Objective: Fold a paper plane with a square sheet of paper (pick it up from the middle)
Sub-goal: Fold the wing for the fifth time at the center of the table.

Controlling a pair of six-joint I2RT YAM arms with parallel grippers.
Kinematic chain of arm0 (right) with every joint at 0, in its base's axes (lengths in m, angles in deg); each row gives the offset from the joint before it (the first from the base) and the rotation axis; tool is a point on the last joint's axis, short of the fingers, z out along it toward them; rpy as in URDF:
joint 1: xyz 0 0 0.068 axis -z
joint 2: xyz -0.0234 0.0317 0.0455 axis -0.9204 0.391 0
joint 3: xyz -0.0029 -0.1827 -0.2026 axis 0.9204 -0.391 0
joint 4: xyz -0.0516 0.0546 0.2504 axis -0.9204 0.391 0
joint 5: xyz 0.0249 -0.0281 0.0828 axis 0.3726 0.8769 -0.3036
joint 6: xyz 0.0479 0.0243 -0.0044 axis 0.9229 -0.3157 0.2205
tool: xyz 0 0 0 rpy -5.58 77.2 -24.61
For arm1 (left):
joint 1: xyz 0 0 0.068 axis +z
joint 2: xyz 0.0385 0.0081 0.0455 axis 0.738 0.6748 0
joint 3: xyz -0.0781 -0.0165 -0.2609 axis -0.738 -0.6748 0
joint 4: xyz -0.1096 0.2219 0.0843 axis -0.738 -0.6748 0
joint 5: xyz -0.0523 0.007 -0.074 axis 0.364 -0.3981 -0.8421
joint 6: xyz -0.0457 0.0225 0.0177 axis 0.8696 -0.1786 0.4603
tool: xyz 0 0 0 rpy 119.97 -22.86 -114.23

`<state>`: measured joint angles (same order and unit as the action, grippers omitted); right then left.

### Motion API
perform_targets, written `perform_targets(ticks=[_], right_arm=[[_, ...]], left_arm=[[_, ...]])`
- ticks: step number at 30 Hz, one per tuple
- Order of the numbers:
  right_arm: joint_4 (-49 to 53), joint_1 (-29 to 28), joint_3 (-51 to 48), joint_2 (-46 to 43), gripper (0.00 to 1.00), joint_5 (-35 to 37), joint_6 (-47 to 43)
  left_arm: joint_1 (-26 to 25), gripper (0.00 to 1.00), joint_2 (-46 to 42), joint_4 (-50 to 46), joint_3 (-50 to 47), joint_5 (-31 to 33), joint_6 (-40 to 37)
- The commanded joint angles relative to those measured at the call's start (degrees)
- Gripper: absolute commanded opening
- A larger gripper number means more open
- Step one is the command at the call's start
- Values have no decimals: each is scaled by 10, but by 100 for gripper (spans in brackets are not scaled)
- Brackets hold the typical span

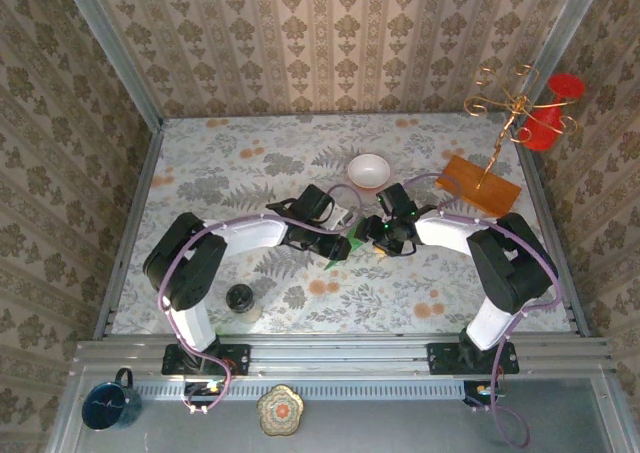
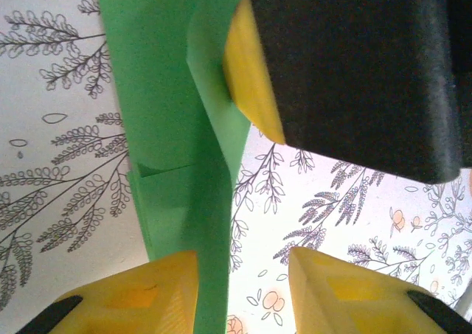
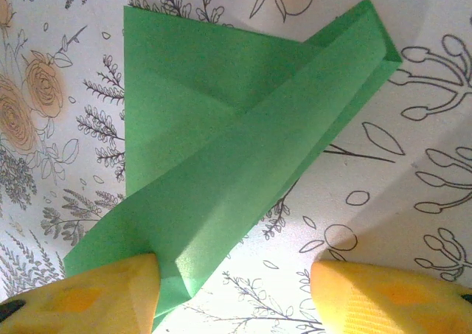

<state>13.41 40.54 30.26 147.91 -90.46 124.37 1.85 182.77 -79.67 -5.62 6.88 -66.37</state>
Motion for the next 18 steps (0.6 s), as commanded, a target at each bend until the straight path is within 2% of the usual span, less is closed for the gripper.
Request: perform_targets(ticks=[1, 8, 18], right_arm=[[-25, -2, -18, 68, 62, 69, 0], [-20, -3, -17, 67, 62, 69, 0], [-18, -2, -16, 71, 61, 69, 1]], left_arm=[[-7, 39, -6, 0, -10, 34, -7], [-9, 39, 14, -4, -9, 39, -11], [-10, 32, 26, -2, -12, 37, -13]])
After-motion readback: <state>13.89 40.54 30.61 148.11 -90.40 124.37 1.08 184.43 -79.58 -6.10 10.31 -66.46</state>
